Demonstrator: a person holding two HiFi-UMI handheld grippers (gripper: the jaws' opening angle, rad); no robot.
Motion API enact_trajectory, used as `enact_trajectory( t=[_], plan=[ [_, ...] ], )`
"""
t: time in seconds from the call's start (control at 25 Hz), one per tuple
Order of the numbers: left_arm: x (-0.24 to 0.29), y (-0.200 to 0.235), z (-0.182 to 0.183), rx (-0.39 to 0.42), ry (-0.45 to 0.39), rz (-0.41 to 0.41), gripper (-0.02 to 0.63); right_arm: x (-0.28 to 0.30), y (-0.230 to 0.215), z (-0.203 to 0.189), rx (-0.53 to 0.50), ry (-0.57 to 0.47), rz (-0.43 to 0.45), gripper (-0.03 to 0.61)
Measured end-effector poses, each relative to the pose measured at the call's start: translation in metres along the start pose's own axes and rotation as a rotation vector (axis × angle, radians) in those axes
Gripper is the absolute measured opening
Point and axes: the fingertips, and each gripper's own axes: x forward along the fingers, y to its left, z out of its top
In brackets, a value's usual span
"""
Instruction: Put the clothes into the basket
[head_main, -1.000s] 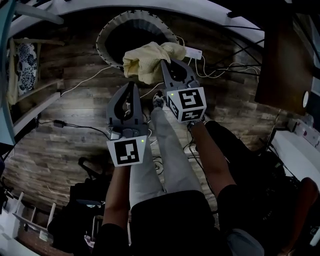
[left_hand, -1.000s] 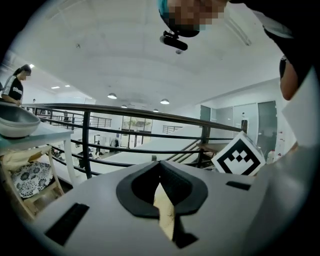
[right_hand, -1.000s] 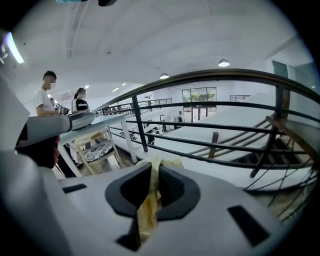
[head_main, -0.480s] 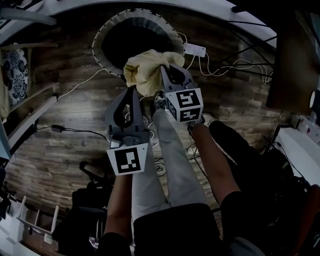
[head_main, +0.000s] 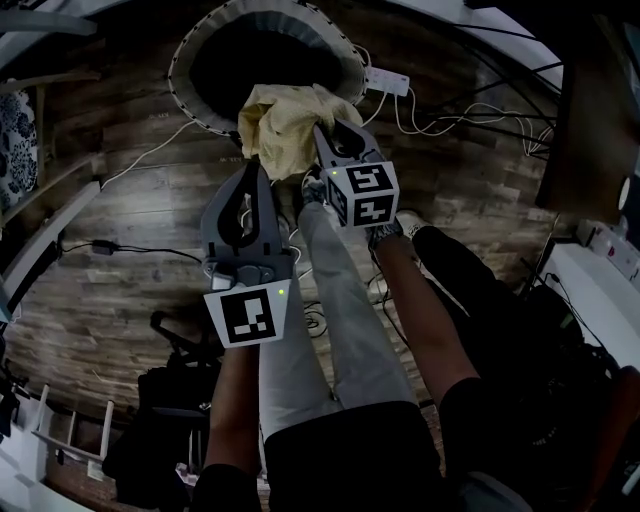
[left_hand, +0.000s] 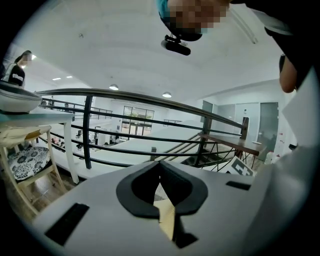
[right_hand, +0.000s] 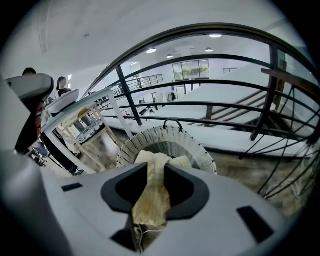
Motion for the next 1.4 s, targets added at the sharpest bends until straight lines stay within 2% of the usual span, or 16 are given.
enact_trajectory(
  t=[0.12, 0.28, 0.44, 0.52, 0.56, 0.68, 0.76, 1.0, 1.4],
  plan=[
    [0.0, -0.001, -0.001, 0.0, 0.0, 0.0, 0.014, 0.005, 0.002, -0.008, 0.007, 0.033, 0.023, 0.179],
    [0.003, 0.002, 0.001, -0.006, 0.0, 0.001, 0.014, 0.009, 0.008, -0.008, -0.003, 0.057, 0.038, 0.275],
    [-0.002, -0.002, 0.002, 0.0, -0.004, 0.002, 0.013, -0.003, 0.016, -0.003, -0.011, 0.03, 0.047, 0.296],
    [-0.006, -0.003, 0.004, 0.005, -0.01, 0.007, 0.014, -0.013, 0.022, 0.002, -0.017, 0.006, 0.056, 0.285],
    [-0.007, -0.003, 0.006, 0.005, -0.014, 0.011, 0.014, -0.018, 0.026, 0.007, -0.024, -0.009, 0.056, 0.245],
    [-0.01, 0.0, 0.014, 0.003, -0.03, 0.025, 0.014, -0.033, 0.032, 0.026, -0.046, -0.064, 0.038, 0.055],
    [-0.012, 0.002, 0.02, 0.001, -0.043, 0.033, 0.014, -0.041, 0.039, 0.038, -0.056, -0.094, 0.047, 0.012],
    [-0.023, 0.003, 0.036, 0.004, -0.069, 0.036, 0.013, -0.069, 0.063, 0.07, -0.073, -0.177, 0.089, 0.009],
    [-0.042, -0.003, 0.07, 0.002, -0.109, 0.035, 0.013, -0.123, 0.087, 0.117, -0.096, -0.285, 0.1, 0.009]
  ],
)
